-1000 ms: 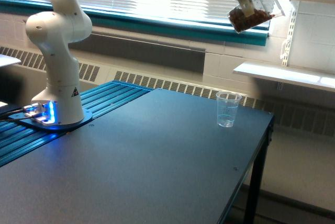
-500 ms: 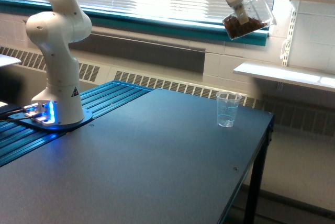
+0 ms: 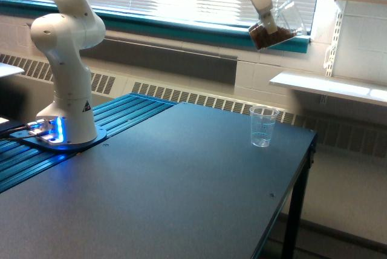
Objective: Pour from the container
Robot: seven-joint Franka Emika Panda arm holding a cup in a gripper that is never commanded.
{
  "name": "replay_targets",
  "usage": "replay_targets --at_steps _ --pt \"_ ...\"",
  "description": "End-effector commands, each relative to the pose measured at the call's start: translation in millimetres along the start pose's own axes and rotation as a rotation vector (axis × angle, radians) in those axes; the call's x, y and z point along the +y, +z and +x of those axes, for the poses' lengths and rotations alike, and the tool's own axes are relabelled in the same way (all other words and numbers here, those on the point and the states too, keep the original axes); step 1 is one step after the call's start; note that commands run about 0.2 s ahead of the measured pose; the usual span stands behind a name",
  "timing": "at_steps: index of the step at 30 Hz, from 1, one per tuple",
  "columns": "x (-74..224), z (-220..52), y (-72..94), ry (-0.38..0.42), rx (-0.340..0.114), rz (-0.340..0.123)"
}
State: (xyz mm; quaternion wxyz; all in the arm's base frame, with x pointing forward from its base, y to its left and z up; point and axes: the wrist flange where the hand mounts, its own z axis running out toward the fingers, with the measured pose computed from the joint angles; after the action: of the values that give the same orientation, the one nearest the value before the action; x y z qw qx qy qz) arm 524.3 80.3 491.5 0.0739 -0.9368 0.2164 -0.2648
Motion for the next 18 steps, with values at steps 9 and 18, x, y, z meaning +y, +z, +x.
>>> replay_targets --at_steps 9,18 --pt "-32.3 -62.6 11.2 -0.111 -0.036 0.026" --pt "-43.2 -92.5 20.2 -0.158 -0.057 0.018"
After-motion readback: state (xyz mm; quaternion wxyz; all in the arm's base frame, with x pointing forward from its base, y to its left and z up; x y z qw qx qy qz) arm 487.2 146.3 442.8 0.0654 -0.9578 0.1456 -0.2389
